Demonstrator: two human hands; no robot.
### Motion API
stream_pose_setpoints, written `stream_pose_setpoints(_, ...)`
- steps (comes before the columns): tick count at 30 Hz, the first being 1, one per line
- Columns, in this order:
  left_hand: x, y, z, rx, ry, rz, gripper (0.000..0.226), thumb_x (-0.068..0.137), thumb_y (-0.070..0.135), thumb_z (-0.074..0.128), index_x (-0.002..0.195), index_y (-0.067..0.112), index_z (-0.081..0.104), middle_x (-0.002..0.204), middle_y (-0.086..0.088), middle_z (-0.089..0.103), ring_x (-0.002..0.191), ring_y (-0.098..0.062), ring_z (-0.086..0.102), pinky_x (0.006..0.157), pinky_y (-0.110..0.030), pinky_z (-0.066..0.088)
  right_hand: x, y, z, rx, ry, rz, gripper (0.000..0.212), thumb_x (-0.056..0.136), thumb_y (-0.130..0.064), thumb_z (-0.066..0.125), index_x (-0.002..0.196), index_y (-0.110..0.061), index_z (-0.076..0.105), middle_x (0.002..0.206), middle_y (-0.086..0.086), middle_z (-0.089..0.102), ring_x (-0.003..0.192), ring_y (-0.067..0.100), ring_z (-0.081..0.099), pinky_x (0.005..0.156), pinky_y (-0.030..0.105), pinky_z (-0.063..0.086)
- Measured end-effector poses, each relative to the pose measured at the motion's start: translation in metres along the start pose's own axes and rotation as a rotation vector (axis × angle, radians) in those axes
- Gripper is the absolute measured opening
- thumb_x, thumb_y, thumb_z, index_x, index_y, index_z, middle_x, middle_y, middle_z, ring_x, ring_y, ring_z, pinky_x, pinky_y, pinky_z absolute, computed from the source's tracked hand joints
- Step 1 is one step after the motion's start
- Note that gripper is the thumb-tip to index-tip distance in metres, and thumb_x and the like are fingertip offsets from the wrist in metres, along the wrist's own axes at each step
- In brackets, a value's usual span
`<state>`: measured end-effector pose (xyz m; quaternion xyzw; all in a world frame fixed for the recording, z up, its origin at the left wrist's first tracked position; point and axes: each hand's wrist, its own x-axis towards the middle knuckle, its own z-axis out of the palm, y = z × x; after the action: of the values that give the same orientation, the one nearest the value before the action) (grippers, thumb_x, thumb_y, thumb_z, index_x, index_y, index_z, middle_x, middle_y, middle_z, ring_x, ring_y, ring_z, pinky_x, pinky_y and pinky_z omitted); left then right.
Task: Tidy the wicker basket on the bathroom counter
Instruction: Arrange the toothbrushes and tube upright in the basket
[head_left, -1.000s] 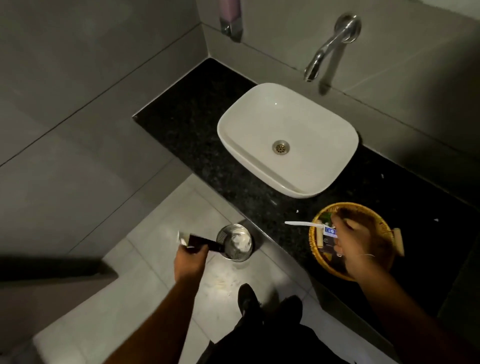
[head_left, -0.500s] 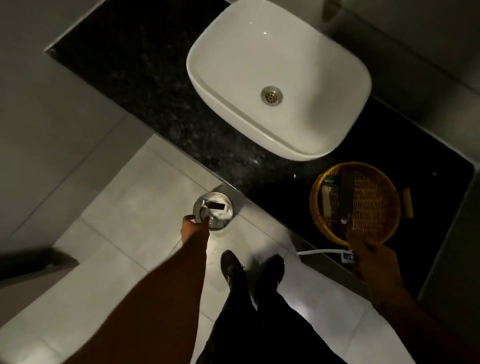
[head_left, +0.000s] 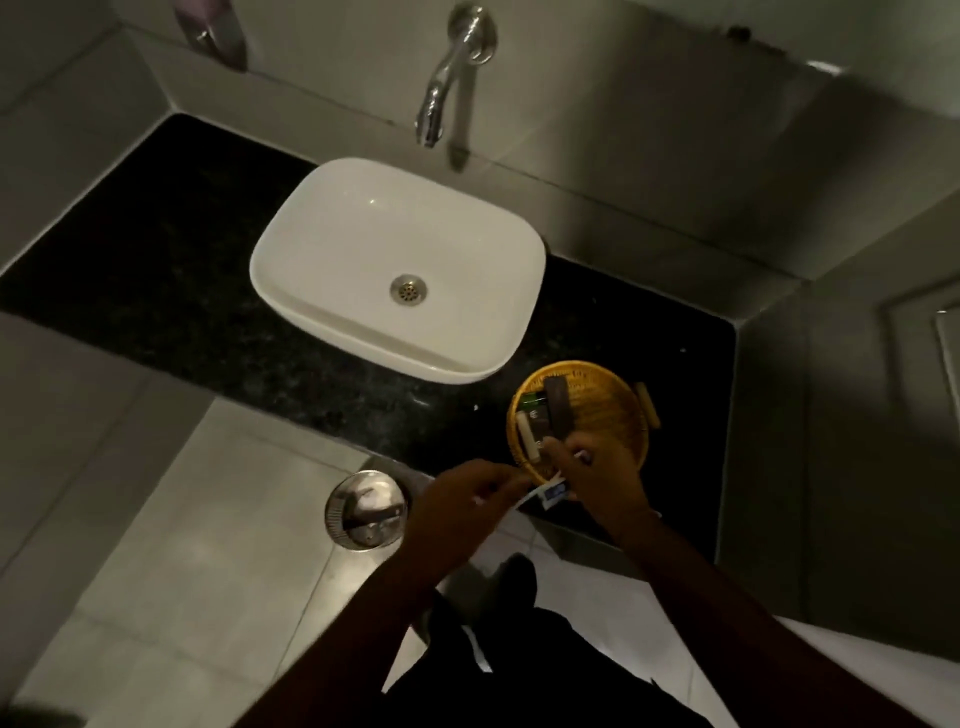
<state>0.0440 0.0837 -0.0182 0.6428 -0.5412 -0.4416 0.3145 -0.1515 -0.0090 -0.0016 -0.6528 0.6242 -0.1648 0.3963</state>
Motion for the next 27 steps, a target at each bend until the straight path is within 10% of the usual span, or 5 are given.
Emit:
stream_pose_setpoints(6,0.050,0.049,0.018,0.320,-0.114,0.222,0.028,0.091,0.049,0.079,0.111,0.030,0.086,0.097,0.004,0.084,0.081,-0.013,0.078,0.073,-0.025,0.058,0.033,0.003,-0.038,-0.145,0.116,-0.096,0.059,0.097,-0.031,0.071,0.048,-0.026,0.037,0.046,-0.006,0.040,0.045,0.004,0.044,0.059,0.026,0.035)
stream_pose_setpoints(11,0.075,0.053,0.031,0.319,-0.199,0.037,0.025,0.091,0.044,0.081,0.112,0.032,0.085,0.096,0.007,0.086,0.085,-0.007,0.080,0.081,-0.024,0.062,0.057,0.020,-0.068,0.087,0.052,-0.003,0.041,0.095,-0.028,0.074,0.063,-0.007,0.062,0.064,0.006,0.066,0.066,0.012,0.066,0.080,0.038,0.054)
stream_pose_setpoints(15,0.089,0.049,0.052,0.046,-0.181,-0.307,0.016,0.095,0.021,0.081,0.108,0.014,0.087,0.090,-0.001,0.084,0.084,-0.020,0.083,0.078,-0.033,0.068,0.068,0.044,-0.082,0.415,0.094,0.372,0.025,0.094,-0.027,0.075,0.112,-0.009,0.076,0.140,0.009,0.065,0.111,0.028,0.071,0.085,0.036,0.059)
stream_pose_setpoints(19,0.112,0.047,0.078,-0.181,-0.102,-0.557,0.012,0.098,0.012,0.077,0.095,0.004,0.085,0.094,-0.018,0.082,0.078,-0.029,0.082,0.067,-0.029,0.068,0.056,0.079,-0.093,0.843,-0.012,0.657,0.046,0.096,-0.034,0.071,0.136,-0.011,0.066,0.088,0.003,0.070,0.057,0.010,0.061,0.045,0.022,0.047)
stream_pose_setpoints(27,0.164,0.055,0.134,-0.373,-0.001,-0.781,0.006,0.098,0.007,0.076,0.098,0.002,0.078,0.097,-0.014,0.078,0.094,-0.033,0.077,0.090,-0.046,0.066,0.049,0.114,-0.093,0.926,-0.002,0.734,0.022,0.096,0.003,0.063,0.116,-0.006,0.067,0.132,0.023,0.065,0.104,0.033,0.069,0.076,0.039,0.060)
